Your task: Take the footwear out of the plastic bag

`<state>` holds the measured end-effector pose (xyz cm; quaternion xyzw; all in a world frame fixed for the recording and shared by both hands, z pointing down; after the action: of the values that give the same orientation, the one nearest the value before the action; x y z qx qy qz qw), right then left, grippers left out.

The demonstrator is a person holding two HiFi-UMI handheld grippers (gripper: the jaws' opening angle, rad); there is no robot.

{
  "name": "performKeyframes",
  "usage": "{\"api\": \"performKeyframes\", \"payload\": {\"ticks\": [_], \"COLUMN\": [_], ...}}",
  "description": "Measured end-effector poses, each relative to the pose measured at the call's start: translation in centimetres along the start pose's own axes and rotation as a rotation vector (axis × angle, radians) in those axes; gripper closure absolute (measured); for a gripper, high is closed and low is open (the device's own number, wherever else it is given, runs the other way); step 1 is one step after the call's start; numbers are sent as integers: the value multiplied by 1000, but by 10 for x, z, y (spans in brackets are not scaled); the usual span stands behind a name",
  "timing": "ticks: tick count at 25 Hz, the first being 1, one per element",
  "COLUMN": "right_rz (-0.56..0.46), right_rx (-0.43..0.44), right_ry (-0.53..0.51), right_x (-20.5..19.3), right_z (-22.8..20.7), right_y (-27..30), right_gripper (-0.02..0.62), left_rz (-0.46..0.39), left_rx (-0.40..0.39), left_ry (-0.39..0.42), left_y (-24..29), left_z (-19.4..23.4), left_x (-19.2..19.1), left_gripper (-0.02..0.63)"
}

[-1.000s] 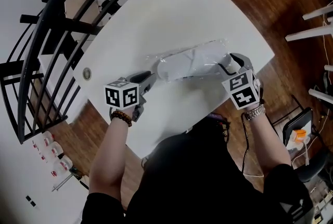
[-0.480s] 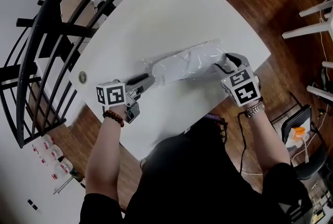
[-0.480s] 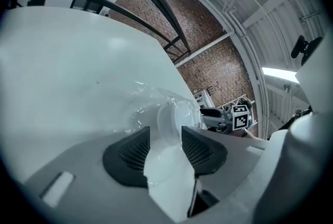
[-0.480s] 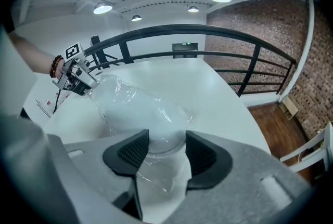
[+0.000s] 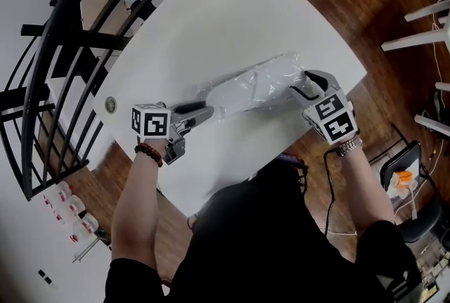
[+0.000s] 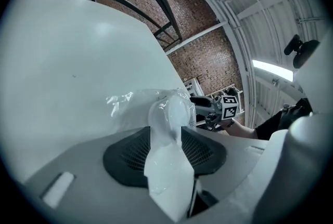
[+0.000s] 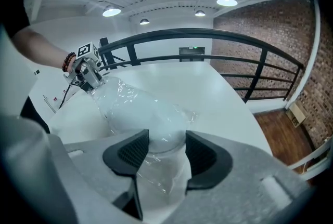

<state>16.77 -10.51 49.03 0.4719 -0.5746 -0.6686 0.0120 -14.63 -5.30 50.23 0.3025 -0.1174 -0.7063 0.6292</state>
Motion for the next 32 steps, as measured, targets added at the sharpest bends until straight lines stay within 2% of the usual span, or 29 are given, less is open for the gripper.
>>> {"api": "performKeyframes", "payload": {"ticks": [3,10,12,15,19,22,25,32], "right_rz": [-8,-56,-82,-113,-131,-113,-54,36], "right_rx": [21,57,68,63,35,25,34,51], "right_ry": [-11,-8,43,105,141,169,175,177], "right_x": [3,2,3,5,7,7,4,-5], "right_z": [1,-5,-8,-16,-27,-31,-33,-35], "right_y": [0,-3,-7,-13,-22,-19,-9,-2], "right_gripper": [387,387,387,387,387,387,394,447], "left_rz": [24,22,34,60,27,18,13,18], "left_rx": [-9,4,17,37,31,48,56,61], "left_ry": [6,-6,-4,-5,-43,-48,-44,-28], "left_y": [2,2,3,0,-2,-6,-6,-1], "left_z": [1,7,8,14,18,24,25,20], "left_x": [-1,-5,-8,-15,-15,-17,-17,-17], "left_gripper": [407,486,484,438,428,428,431,434]}}
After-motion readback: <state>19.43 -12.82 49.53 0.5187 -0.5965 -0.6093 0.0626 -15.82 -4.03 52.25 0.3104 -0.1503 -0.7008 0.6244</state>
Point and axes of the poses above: the fingertips, and each gripper's own axes: y forward along the fingers, z to its left, x out of its top, the point moved 7 cm from there along -y, backward along the fingers, and after that the axes turned 2 degrees about x, right-handed, at the moved point
